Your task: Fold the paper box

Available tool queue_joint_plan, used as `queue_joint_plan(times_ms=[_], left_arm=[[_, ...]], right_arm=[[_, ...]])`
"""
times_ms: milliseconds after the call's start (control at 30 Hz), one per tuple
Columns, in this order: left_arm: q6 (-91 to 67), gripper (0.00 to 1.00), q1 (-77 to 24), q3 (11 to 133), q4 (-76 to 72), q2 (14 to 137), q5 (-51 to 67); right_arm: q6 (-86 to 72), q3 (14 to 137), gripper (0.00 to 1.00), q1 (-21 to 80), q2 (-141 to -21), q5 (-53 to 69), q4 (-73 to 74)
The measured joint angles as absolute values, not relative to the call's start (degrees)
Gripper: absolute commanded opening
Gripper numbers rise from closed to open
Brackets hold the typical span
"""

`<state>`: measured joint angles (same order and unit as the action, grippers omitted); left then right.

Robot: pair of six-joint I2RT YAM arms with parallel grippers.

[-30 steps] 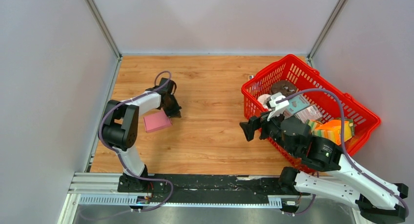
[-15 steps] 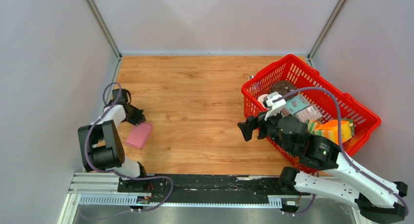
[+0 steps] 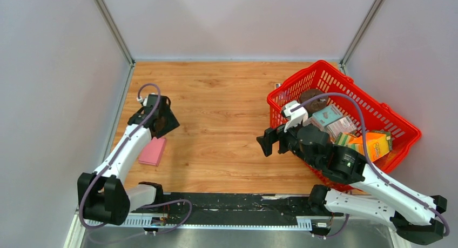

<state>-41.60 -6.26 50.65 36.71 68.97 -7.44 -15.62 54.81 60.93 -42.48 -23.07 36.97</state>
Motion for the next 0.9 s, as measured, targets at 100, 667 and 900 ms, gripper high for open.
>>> queue_joint_plan(times_ms=[100,667,900], left_arm=[[-42.2,0.64,-10.6,48.4,40.2,66.9,-14.3],[-41.5,0.7,-8.4,48.5,49.4,82.1,-24.8],[-39.7,0.62,-3.2,48.0,48.1,84.1,-25.3]], right_arm=[[-15.6,54.8,1.0,60.9,-42.5,-22.7,36.4],[-15.6,54.8,1.0,60.9,-42.0,-21.3,34.9],[-15.6,54.8,1.0,60.9,-41.8,-21.3,34.9]])
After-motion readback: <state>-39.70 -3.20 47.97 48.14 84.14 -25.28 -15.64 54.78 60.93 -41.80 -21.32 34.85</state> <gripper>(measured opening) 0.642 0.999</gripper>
